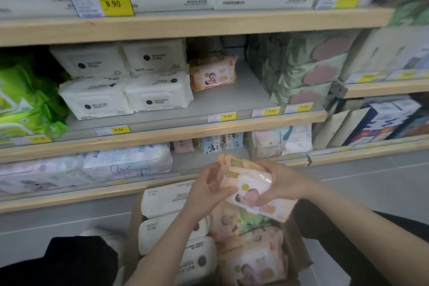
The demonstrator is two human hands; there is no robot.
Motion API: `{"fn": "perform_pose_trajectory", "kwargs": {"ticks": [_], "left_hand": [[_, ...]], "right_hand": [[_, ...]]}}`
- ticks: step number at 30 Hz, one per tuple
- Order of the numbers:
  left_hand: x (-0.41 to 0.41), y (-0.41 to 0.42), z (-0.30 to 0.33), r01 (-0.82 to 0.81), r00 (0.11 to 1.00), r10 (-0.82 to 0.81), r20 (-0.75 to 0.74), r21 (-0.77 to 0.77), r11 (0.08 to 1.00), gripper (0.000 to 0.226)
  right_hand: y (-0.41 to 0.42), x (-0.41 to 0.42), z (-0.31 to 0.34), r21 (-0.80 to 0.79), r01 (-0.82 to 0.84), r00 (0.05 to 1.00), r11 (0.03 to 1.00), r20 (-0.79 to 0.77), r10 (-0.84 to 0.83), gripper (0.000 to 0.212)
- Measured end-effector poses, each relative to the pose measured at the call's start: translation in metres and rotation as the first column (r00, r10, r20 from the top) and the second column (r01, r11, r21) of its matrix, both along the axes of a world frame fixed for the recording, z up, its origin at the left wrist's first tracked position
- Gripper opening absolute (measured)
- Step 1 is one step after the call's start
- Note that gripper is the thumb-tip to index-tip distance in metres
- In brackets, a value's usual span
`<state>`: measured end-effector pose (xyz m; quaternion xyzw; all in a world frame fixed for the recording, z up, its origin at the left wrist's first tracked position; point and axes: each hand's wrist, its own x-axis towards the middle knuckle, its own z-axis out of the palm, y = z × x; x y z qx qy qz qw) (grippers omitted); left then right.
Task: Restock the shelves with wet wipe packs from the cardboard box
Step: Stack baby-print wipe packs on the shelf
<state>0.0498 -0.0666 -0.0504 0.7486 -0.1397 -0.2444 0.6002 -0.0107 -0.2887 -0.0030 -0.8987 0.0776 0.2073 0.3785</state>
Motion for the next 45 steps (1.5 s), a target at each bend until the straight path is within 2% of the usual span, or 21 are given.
{"fn": "perform_pose_trajectory", "kwargs": {"ticks": [2,4,7,10,11,13,15,18,22,27,32,37,45], "left_hand": [[-0.005,-0.011,-0.021,-0.118,0.993,0.118,0.004,0.088,0.989,0.059],[-0.013,-0.02,-0.045,-0.147,0.989,0.144,0.028,0.216,0.965,0.049],[-0.019,-0.029,-0.082,-0.102,0.995,0.1,0.03,0.474,0.875,0.079],[-0.019,-0.042,-0.101,-0.154,0.988,0.144,0.062,0.547,0.823,0.089],[-0.019,-0.048,-0.104,-0.177,0.984,0.133,0.117,0.596,0.783,0.088],[-0.019,-0.058,-0.111,-0.195,0.972,0.029,0.232,0.738,0.646,0.085],[-0.018,-0.067,-0.114,-0.192,0.962,-0.069,0.264,0.835,0.515,0.084],[-0.014,-0.075,-0.123,-0.206,0.956,-0.105,0.273,0.883,0.422,0.079],[-0.005,-0.08,-0.128,-0.178,0.976,-0.018,0.218,0.84,0.512,0.068],[-0.009,-0.077,-0.126,-0.167,0.974,-0.031,0.226,0.799,0.578,0.06],[-0.02,-0.067,-0.102,-0.196,0.954,-0.031,0.298,0.698,0.688,0.061],[-0.025,-0.057,-0.054,-0.226,0.895,-0.044,0.443,0.538,0.812,0.06],[0.018,-0.014,0.025,-0.262,0.797,-0.072,0.599,0.451,0.853,0.062]], "right_hand": [[-0.016,-0.012,-0.011,-0.035,0.141,0.989,0.989,0.052,-0.139,0.084],[-0.033,-0.023,-0.026,-0.073,0.286,0.956,0.955,0.082,-0.28,0.086],[-0.055,-0.035,-0.046,-0.104,0.42,0.907,0.902,0.079,-0.413,0.092],[-0.066,-0.043,-0.058,-0.082,0.467,0.883,0.88,0.084,-0.461,0.087],[-0.067,-0.043,-0.061,-0.081,0.48,0.876,0.873,0.085,-0.474,0.086],[-0.067,-0.042,-0.068,-0.071,0.493,0.869,0.867,0.069,-0.489,0.087],[-0.067,-0.039,-0.076,-0.061,0.486,0.874,0.872,0.047,-0.484,0.092],[-0.066,-0.034,-0.083,-0.045,0.479,0.878,0.877,0.051,-0.477,0.095],[-0.065,-0.029,-0.088,-0.052,0.473,0.881,0.88,0.038,-0.471,0.088],[-0.064,-0.029,-0.086,-0.043,0.478,0.878,0.877,0.033,-0.477,0.09],[-0.066,-0.032,-0.074,0.001,0.511,0.858,0.86,0.06,-0.51,0.084],[-0.066,-0.035,-0.043,0.016,0.518,0.849,0.855,0.111,-0.516,0.078],[-0.055,0.006,0.015,-0.057,0.446,0.872,0.893,0.253,-0.419,0.082]]}}
